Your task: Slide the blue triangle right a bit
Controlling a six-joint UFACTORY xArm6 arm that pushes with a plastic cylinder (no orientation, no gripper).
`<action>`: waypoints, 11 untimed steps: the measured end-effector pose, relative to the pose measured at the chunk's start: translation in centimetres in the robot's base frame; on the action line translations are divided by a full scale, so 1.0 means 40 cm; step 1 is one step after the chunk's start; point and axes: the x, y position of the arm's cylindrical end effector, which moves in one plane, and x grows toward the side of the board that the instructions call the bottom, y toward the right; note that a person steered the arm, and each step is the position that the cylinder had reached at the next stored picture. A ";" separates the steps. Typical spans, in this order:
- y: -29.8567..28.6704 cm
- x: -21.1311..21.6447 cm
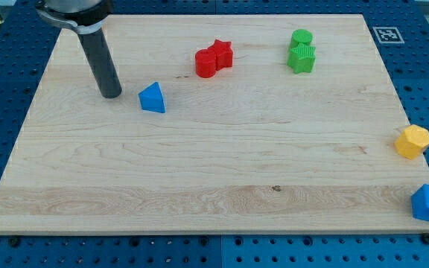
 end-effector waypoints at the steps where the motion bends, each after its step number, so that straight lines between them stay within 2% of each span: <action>1: 0.016 0.019; 5: 0.085 -0.008; 11: 0.171 0.052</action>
